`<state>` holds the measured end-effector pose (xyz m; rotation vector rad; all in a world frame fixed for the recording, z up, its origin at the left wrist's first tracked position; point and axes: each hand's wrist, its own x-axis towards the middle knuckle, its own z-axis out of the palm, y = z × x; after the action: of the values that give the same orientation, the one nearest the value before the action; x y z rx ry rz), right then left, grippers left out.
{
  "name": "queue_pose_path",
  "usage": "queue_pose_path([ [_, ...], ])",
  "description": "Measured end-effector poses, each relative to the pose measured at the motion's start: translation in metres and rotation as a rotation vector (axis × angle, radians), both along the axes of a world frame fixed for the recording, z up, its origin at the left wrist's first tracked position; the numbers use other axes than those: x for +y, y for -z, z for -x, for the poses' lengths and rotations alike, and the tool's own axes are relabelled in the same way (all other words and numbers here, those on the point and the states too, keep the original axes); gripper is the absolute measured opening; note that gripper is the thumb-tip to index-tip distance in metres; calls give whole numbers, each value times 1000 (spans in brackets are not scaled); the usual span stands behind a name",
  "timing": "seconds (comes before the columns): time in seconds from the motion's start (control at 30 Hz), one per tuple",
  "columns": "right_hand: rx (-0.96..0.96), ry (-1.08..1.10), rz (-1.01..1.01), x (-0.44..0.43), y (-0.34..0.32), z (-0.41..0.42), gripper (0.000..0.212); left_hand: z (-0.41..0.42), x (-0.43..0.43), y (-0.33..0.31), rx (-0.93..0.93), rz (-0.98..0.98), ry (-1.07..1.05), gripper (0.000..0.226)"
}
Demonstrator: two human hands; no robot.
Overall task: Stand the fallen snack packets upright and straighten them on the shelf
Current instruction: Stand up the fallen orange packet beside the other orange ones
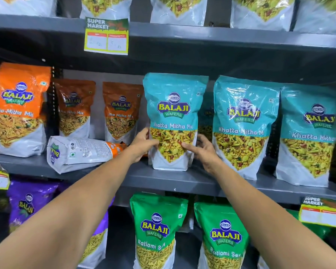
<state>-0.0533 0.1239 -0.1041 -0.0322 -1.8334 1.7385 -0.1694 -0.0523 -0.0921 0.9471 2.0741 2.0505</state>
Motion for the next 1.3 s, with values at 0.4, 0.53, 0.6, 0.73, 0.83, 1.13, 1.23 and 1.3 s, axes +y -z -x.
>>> queue_pose_path([
  [0.4, 448, 816, -1077, -52, 10, -3, 36, 49, -87, -40, 316, 347, -358, 23],
  [0.53, 221, 620, -895, -124, 6, 17, 21, 80, -156, -63, 400, 830, -503, 6],
  [0.6, -211, 293, -453, -160, -7, 25, 33, 91, -178, -66, 183, 1022, -351, 5],
  [0.73, -674, -151, 25, -196, -17, 47, 41, 116, -207, -65, -167, 1076, -80, 12],
  [0.83, -614, -129, 185, -202, -15, 61, 37, 132, -216, -59, -247, 1038, 41, 32],
  [1.13, -746, 33, 51, -224, -21, 103, 50, 136, -213, -41, -229, 845, 275, 43],
  [1.23, -584, 74, 57, -236, -35, 103, 27, 125, -217, -50, -83, 685, 177, 28],
  [1.3, -401, 141, 63, -238, -48, 102, 38, 120, -220, -56, -25, 509, 112, 29],
])
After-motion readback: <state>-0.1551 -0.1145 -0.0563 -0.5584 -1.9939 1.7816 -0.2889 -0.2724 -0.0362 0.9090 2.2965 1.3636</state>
